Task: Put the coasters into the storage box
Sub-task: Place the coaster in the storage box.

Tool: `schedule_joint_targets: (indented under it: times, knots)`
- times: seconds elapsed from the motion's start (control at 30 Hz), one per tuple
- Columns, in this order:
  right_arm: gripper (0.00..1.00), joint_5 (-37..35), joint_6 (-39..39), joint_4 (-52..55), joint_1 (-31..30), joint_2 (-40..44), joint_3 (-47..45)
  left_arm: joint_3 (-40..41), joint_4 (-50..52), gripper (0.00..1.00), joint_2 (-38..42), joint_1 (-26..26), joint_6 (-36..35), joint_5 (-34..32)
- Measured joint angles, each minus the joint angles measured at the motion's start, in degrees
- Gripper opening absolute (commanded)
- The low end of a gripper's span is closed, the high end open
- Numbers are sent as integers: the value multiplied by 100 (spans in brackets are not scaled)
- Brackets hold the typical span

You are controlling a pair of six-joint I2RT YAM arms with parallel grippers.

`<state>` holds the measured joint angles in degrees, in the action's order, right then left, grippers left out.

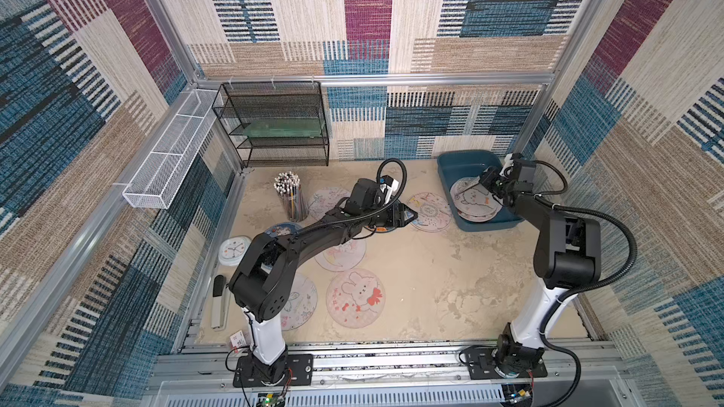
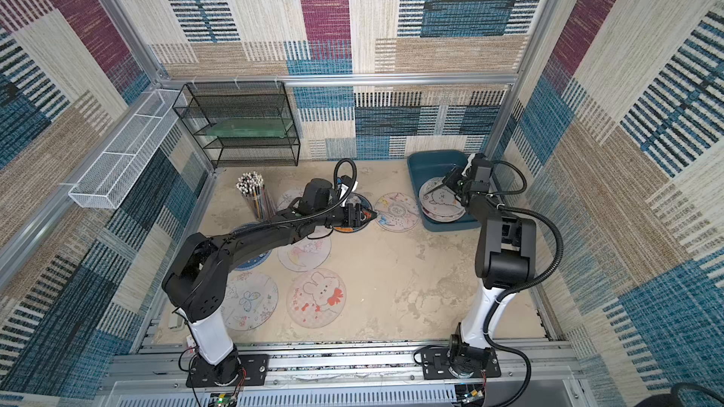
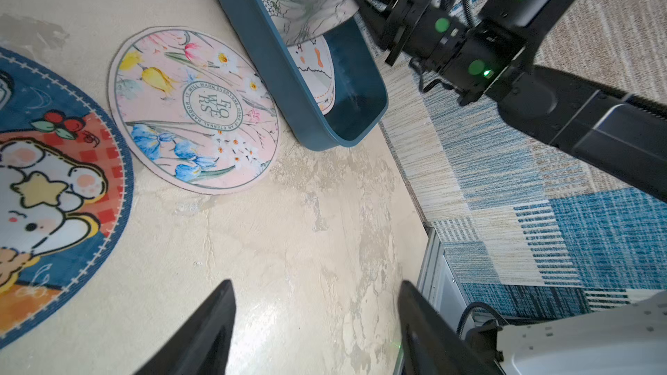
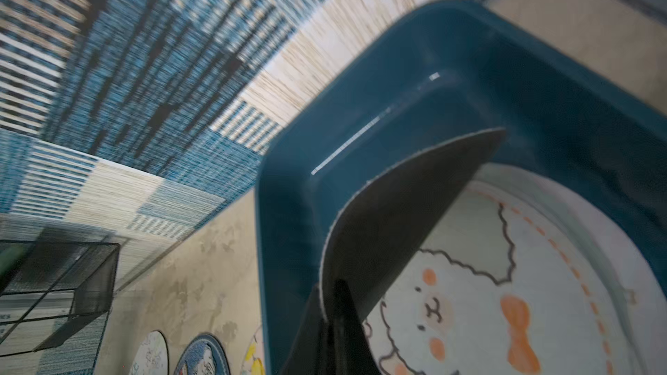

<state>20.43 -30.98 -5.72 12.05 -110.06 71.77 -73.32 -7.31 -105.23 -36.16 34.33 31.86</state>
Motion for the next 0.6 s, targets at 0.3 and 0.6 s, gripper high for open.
schedule_joint_targets:
  times: [0.3,0.6]
  knots:
    - [53,-651,107,1246,68,-11,131,-7,-15,70,-37,0,0,149]
    - [96,-1473,339,2291,61,529,297,-33,146,72,22,0,-155,90]
